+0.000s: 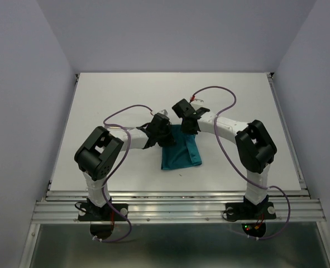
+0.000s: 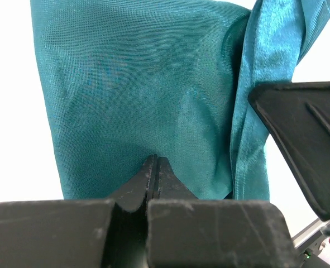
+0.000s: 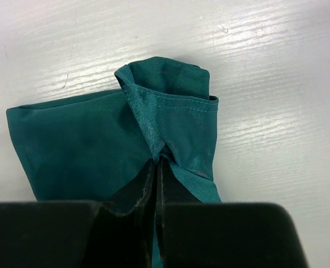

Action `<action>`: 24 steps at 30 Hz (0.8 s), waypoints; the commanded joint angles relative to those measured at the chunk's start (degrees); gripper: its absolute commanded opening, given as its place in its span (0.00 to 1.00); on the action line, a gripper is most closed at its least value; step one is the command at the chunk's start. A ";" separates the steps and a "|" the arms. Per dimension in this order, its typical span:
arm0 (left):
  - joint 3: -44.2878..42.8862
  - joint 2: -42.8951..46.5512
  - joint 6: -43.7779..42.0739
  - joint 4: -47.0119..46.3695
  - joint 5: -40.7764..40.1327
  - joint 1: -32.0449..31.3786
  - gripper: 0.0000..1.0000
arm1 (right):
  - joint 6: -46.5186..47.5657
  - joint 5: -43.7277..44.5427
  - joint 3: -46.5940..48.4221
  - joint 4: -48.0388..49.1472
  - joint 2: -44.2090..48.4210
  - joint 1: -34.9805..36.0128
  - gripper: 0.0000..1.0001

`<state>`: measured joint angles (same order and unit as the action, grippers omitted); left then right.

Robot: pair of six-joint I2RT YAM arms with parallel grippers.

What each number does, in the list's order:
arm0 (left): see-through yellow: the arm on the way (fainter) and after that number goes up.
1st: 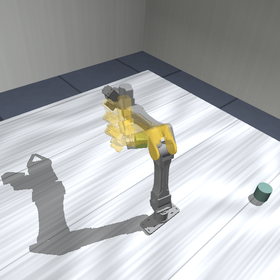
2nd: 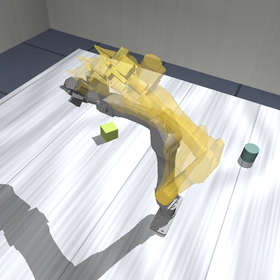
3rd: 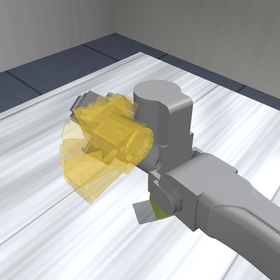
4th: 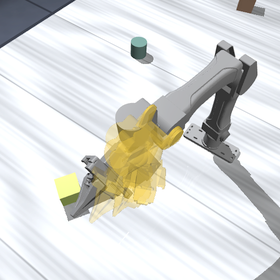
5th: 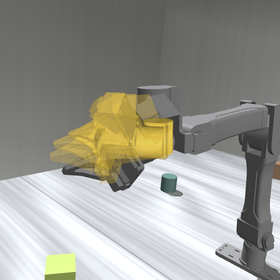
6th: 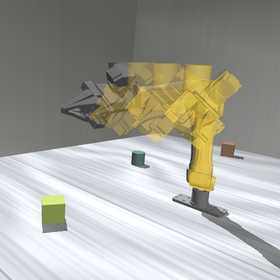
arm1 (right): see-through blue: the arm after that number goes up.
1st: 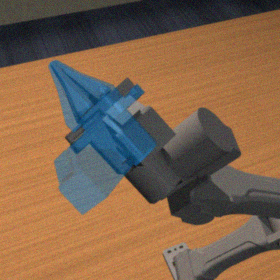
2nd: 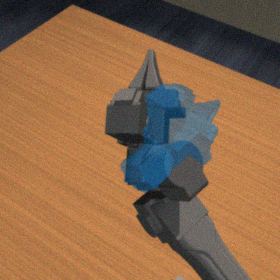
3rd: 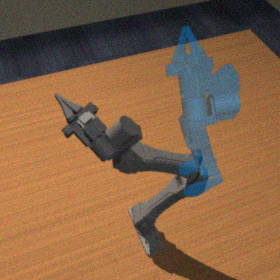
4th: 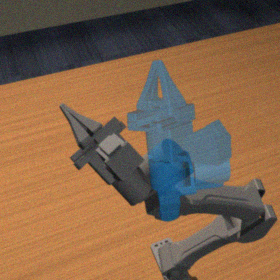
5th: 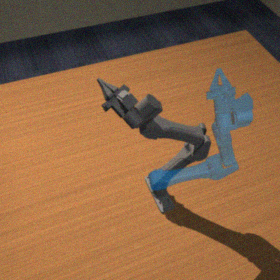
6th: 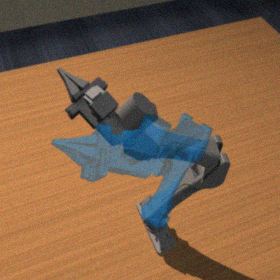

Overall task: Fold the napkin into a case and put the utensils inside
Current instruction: Fold the lower triangle-folded napkin at the center of the board.

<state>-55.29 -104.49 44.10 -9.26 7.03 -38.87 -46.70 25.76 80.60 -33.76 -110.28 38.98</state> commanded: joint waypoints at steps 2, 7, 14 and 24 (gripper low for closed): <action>2.29 0.69 -1.12 5.30 -1.40 -0.24 0.00 | -1.29 1.49 3.42 2.12 -1.34 -0.40 0.02; 2.11 0.34 -1.20 5.30 -1.31 -0.24 0.00 | -1.46 1.57 4.30 2.21 -2.66 -0.40 0.02; 2.46 0.78 -1.21 5.30 -1.40 -0.33 0.00 | -1.99 2.54 3.43 2.73 -5.56 -0.40 0.05; 2.38 2.01 -1.21 6.36 -2.46 -0.24 0.00 | -0.15 0.08 1.50 3.70 -0.29 -1.01 0.50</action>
<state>-54.74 -103.70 44.05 -8.69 6.72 -38.89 -47.62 25.71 82.50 -31.79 -115.61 38.44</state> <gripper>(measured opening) 0.022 0.445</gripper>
